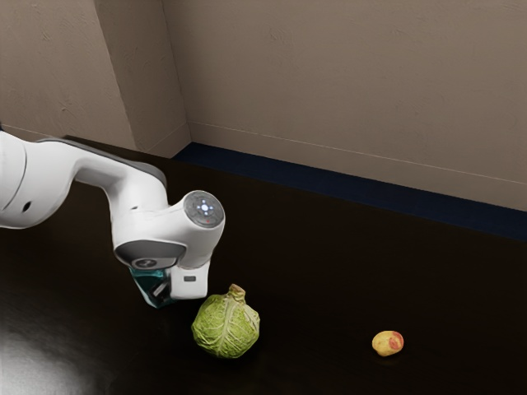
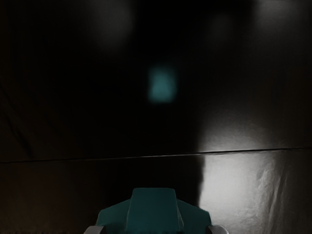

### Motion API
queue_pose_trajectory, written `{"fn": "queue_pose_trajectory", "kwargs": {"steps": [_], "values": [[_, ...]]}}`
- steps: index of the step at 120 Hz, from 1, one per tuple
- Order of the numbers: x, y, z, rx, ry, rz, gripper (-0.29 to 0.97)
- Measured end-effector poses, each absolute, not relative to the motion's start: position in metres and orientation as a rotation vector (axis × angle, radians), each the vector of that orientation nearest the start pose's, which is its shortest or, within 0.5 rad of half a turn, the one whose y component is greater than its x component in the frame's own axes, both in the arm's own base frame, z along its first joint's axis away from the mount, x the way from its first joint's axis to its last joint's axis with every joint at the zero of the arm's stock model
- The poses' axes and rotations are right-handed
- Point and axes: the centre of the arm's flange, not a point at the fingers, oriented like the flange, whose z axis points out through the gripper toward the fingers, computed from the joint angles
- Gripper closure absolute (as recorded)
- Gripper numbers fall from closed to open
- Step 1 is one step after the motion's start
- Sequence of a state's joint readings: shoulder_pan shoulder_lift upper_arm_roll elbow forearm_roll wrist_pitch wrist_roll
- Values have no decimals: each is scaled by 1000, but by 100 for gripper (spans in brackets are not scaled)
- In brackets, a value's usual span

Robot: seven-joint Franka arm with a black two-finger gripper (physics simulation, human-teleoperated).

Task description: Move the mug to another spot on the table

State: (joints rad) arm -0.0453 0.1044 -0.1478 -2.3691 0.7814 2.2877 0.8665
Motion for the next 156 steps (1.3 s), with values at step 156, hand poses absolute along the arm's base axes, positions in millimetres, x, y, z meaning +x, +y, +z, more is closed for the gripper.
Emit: {"fn": "queue_pose_trajectory", "kwargs": {"steps": [156], "values": [[501,-82,289,-2060,1740,271,4]]}}
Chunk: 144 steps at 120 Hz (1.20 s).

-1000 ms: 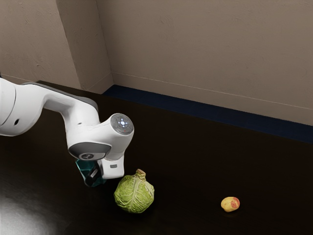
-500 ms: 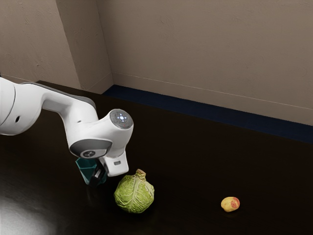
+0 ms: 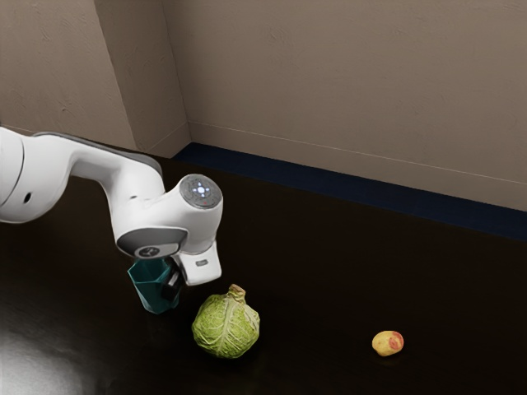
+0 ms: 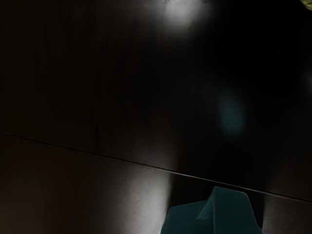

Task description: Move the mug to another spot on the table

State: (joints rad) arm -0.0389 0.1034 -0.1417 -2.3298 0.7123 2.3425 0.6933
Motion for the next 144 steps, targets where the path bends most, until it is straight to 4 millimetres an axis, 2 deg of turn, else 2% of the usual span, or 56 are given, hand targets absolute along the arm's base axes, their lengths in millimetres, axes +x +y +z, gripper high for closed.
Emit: {"fn": "queue_pose_trajectory", "kwargs": {"steps": [62,84,92,100,115,126,138,144], "values": [[506,-91,296,-2148,1650,167,0],[519,-93,320,-2157,1601,95,0],[525,-97,336,-2152,1580,55,0],[539,-102,364,-2161,1537,7,0],[564,-101,417,-2350,1383,-87,0],[581,-85,457,-2544,1223,-162,0],[589,-64,493,-2730,1044,-179,0],[594,-49,518,-2807,942,-189,0]]}}
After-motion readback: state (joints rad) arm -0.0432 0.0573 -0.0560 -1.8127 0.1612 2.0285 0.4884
